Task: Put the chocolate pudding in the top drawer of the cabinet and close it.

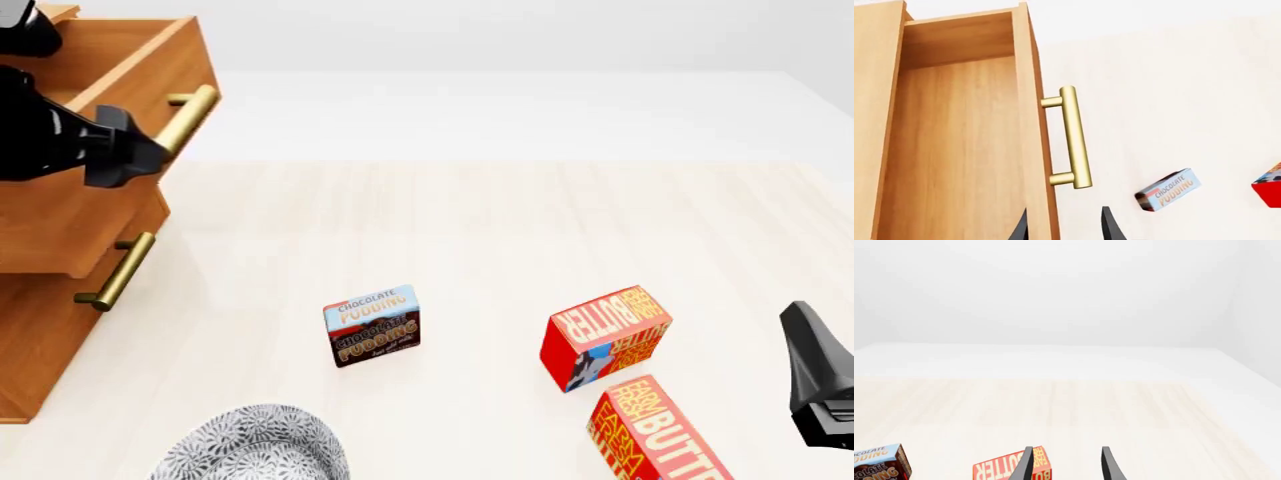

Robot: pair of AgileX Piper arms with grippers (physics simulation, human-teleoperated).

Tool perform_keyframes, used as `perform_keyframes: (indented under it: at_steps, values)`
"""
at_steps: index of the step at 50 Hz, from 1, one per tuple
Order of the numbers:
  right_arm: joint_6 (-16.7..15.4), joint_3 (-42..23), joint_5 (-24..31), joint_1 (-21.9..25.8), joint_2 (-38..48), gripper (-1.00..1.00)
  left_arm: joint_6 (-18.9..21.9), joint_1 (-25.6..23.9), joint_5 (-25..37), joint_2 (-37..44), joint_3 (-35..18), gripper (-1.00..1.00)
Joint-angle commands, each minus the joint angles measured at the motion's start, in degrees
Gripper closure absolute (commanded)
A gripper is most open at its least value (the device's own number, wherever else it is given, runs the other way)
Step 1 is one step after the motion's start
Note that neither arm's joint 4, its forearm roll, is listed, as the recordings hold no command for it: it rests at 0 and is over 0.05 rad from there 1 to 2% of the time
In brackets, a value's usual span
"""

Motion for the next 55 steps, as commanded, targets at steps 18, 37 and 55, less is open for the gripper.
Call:
perform_keyframes:
  at_steps: [18,37,55]
  values:
    - [0.0,-0.1,0.0,0.0,0.0,-1.0,-0.6,-7.8,-4.6,8.3,4.3,-1.0]
    - [0.0,-0.1,0.0,0.0,0.0,-1.0,-2.0,-10.2,-7.2,11.4,5.1,-1.0]
    - [0.0,-0.1,0.0,0.0,0.0,-1.0,-2.3,-12.7,-7.4,13.1,3.7,-1.0]
